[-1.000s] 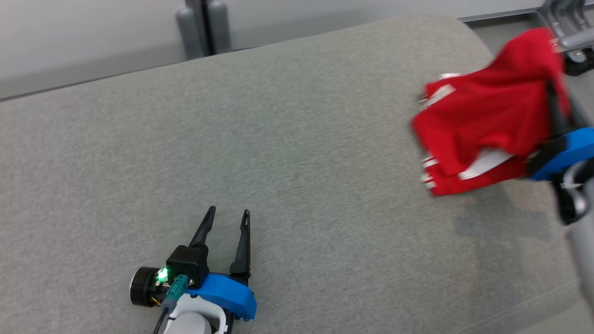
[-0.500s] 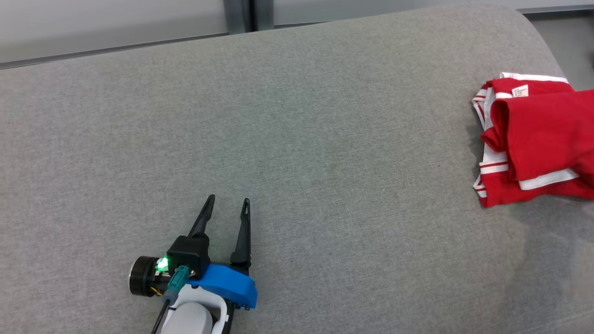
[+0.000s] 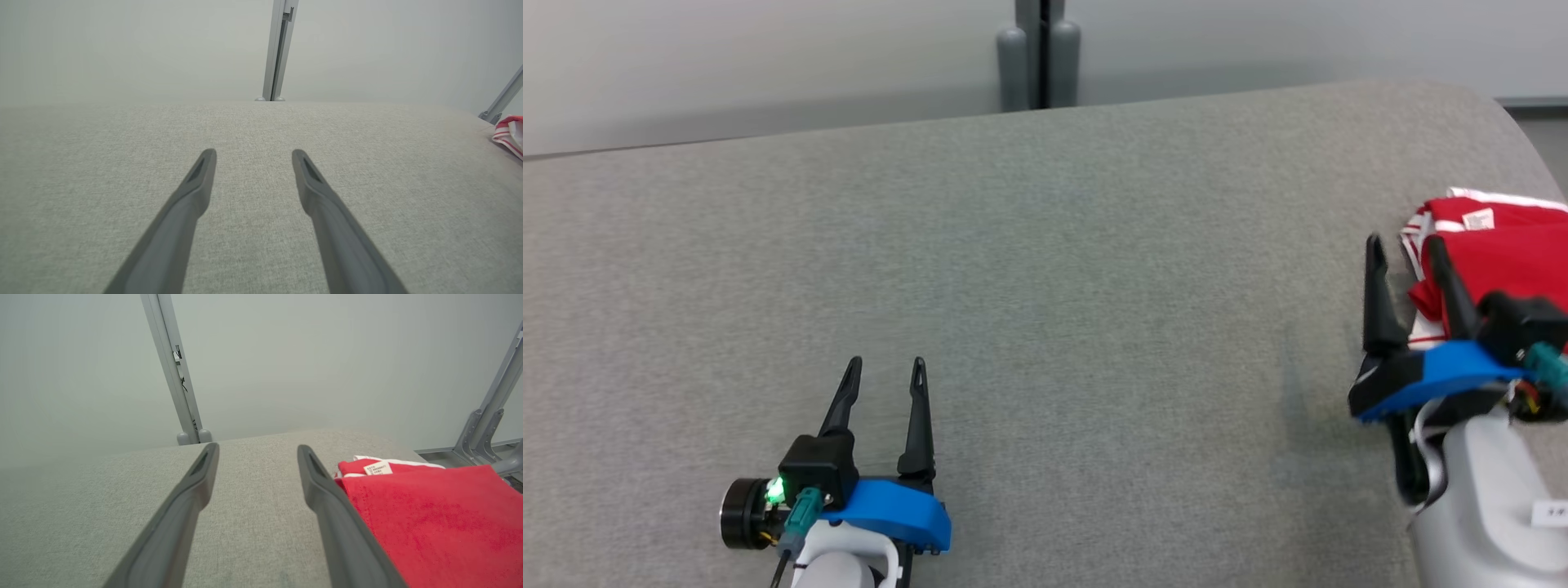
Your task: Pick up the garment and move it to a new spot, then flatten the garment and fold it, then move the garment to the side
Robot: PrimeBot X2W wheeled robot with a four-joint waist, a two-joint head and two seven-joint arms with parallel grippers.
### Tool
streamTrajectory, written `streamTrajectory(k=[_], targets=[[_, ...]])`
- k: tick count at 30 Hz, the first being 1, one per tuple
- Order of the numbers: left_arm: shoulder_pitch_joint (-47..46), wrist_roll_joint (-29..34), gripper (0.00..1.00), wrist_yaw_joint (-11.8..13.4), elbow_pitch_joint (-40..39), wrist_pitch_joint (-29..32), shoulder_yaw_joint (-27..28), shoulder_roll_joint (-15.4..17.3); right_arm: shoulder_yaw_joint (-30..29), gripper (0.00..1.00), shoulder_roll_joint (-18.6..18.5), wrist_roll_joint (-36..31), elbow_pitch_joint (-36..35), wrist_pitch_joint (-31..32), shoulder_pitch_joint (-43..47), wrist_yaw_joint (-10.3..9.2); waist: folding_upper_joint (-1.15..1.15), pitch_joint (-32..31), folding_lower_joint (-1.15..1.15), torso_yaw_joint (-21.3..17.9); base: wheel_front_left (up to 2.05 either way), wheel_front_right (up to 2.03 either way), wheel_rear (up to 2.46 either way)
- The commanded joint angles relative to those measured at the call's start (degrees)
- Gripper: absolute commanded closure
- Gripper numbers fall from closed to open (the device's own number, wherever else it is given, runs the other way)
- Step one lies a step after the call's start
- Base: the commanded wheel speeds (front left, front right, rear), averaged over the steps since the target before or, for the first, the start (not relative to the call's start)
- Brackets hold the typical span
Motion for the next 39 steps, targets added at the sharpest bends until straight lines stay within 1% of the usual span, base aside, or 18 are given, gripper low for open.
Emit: streamTrajectory(k=[1, 4, 9, 14, 16, 26, 30, 34, 35, 39], targets=[[0.7, -0.1, 0.0, 0.0, -0.2, -0.2, 0.7, 0.0, 1.0, 0.0, 0.4, 0.8, -0.7, -0.2, 2.4, 0.01, 0.01, -0.6, 0.01, 0.9, 0.0, 0.0, 0.0], [1.6, 0.0, 0.0, -0.2, -0.1, -0.2, 1.0, 0.0, 3.0, 0.0, 1.2, 1.5, -0.9, -0.2, 5.9, 0.01, 0.01, -1.8, 0.01, 2.8, 0.0, 0.0, 0.0], [3.2, 1.1, 0.0, 0.8, -0.4, -0.2, 2.5, 0.0, 6.1, 0.0, 1.6, 3.1, -2.1, -0.2, 10.1, 0.01, 0.01, -3.5, 0.01, 5.5, 0.0, 0.0, 0.0], [4.9, 2.2, 0.0, 1.1, 0.0, -0.2, 3.0, 0.0, 8.2, 0.0, 1.7, 4.3, -2.4, -0.2, 12.8, 0.01, 0.01, -5.5, 0.01, 7.0, 0.0, 0.0, 0.0], [5.4, 2.5, 0.0, 1.1, -0.1, -0.3, 3.5, 0.0, 8.2, 0.0, 1.6, 4.7, -2.3, -0.2, 13.7, 0.01, 0.01, -6.3, 0.01, 7.4, 0.0, 0.0, 0.0], [8.0, 1.6, 0.0, 1.8, -0.6, -0.2, 4.9, 0.0, 8.6, 0.0, 1.7, 4.9, -2.0, -0.2, 16.1, 0.01, 0.01, -9.5, 0.01, 7.3, 0.0, 0.0, 0.0], [8.9, 0.6, 0.0, 1.3, -1.8, -0.2, 5.8, 0.0, 8.6, 0.0, 1.7, 5.0, -2.1, -0.2, 16.3, 0.01, 0.01, -10.3, 0.01, 7.0, 0.0, 0.0, 0.0], [9.5, -0.3, 0.0, 0.0, -2.5, -0.2, 6.3, 0.0, 8.5, 0.0, 1.7, 5.5, -2.2, -0.2, 16.8, 0.01, 0.01, -10.7, 0.01, 7.0, 0.0, 0.0, 0.0], [8.9, -0.2, 1.0, 0.0, -2.2, 0.0, 5.9, 0.0, 8.6, 1.0, 1.8, 5.5, -1.9, 0.0, 15.8, 0.0, 0.0, -10.7, 0.01, 7.0, 0.0, 0.0, 0.0], [9.9, -0.4, 1.0, 0.0, -0.5, 0.3, 5.5, 0.0, 8.6, 1.0, 2.0, 5.9, -0.2, 0.5, 16.3, 0.0, 0.0, -10.8, 0.01, 7.0, 0.0, 0.0, 0.0]])
